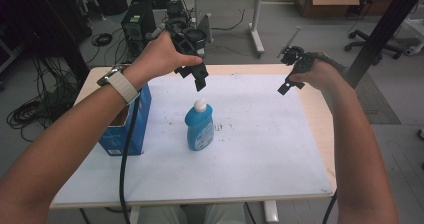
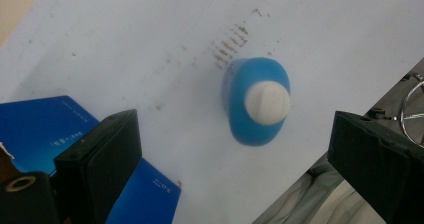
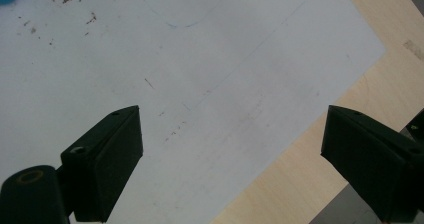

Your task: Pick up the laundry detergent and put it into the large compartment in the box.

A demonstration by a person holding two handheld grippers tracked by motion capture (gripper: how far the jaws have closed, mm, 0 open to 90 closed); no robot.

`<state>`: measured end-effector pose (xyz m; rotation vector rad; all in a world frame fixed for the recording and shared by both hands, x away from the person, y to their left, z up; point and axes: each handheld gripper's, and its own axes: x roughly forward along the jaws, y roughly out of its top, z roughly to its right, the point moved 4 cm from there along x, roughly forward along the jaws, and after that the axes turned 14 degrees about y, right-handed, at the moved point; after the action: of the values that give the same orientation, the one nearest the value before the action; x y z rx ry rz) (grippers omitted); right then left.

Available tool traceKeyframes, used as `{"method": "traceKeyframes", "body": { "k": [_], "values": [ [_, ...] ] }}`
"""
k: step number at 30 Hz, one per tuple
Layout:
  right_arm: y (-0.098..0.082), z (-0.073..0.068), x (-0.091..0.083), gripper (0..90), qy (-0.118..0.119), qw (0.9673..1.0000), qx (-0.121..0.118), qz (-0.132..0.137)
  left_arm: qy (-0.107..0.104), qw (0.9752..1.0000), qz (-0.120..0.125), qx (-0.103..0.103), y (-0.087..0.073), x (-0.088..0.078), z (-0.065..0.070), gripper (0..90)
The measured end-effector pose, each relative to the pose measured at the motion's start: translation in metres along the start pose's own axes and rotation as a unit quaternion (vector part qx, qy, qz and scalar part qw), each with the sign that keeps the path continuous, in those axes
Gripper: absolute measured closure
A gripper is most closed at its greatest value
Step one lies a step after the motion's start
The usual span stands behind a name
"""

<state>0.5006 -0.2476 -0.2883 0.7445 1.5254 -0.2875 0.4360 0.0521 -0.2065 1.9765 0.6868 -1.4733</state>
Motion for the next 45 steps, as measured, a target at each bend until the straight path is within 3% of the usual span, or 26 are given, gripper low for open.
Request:
{"method": "traceKeyframes", "body": {
  "k": [14, 24, 33, 45],
  "values": [
    [0.001, 0.000, 0.001, 9.5, 0.001, 1.0000, 0.000, 0.000, -0.003, 1.0000, -0.008, -0.003, -0.001, 0.016, 0.018, 7.6],
    [0.000, 0.001, 0.002, 9.6, 0.001, 1.0000, 0.002, 0.002, 0.005, 1.0000, -0.008, -0.003, -0.003, 0.027, 0.025, 7.6],
    [0.002, 0.000, 0.002, 9.6, 0.000, 1.0000, 0.001, 0.004, -0.006, 0.9999, -0.005, -0.012, -0.005, 0.039, 0.032, 7.4],
    [0.002, 0.000, 0.003, 9.5, -0.003, 1.0000, 0.001, 0.003, -0.005, 0.9999, -0.008, -0.014, -0.008, 0.056, 0.036, 7.3]
  ]
}}
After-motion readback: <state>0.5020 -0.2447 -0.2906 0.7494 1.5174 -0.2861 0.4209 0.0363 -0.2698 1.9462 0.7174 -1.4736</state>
